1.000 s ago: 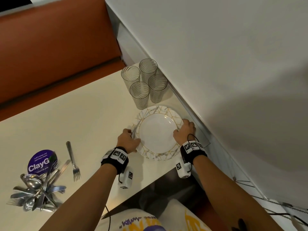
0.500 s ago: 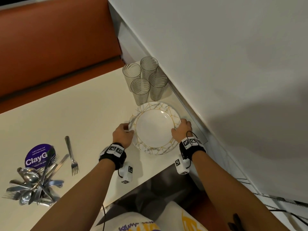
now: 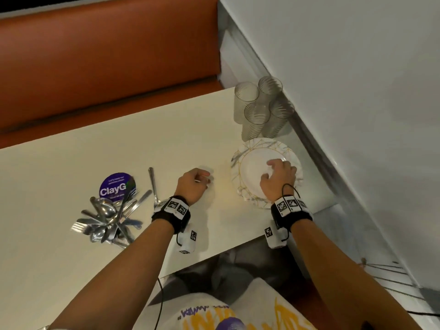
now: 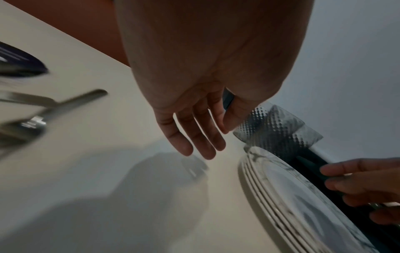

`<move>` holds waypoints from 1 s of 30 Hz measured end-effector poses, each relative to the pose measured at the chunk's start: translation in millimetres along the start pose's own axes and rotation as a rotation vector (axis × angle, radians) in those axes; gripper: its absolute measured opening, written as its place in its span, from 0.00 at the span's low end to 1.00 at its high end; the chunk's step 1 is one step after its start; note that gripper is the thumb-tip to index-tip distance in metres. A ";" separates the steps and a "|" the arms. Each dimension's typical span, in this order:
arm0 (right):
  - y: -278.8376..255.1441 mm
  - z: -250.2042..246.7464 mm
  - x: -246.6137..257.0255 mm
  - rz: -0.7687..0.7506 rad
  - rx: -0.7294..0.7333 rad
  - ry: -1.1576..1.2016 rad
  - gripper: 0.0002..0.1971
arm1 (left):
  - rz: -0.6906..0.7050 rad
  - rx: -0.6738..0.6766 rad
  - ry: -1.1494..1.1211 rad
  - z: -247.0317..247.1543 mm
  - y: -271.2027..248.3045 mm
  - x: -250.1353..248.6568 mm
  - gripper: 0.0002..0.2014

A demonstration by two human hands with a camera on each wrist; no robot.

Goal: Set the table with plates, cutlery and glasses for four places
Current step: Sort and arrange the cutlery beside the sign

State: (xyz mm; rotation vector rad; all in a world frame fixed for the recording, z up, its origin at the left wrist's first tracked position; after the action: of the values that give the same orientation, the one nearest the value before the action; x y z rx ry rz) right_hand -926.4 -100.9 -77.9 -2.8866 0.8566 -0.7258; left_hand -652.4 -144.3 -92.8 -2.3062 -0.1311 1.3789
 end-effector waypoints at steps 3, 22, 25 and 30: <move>-26.4 31.5 55.6 -0.144 0.125 0.076 0.15 | -0.011 -0.041 -0.028 -44.6 -18.0 24.9 0.10; -195.1 214.9 303.3 -0.457 0.608 -0.033 0.15 | -0.167 -0.221 -0.013 -270.4 -105.7 221.3 0.01; -188.9 222.1 314.2 -0.378 0.583 -0.124 0.10 | -0.161 -0.205 0.005 -269.1 -103.6 222.1 0.01; -176.5 231.3 326.5 -0.271 0.571 -0.179 0.13 | -0.053 -0.225 0.164 -267.4 -91.5 202.5 0.06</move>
State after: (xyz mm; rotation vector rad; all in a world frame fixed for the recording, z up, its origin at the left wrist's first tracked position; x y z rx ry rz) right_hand -492.8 -143.6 -115.0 -2.5073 0.1884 -0.5926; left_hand -309.8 -88.3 -111.8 -2.5692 -0.3084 1.1957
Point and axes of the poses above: each hand's wrist, its own y-axis towards the middle knuckle, its own z-axis out of the palm, x = y × z, the point moved 4 cm from there along y, towards the middle knuckle, and after that the axes turned 3 degrees about -y, right-handed, at the moved point
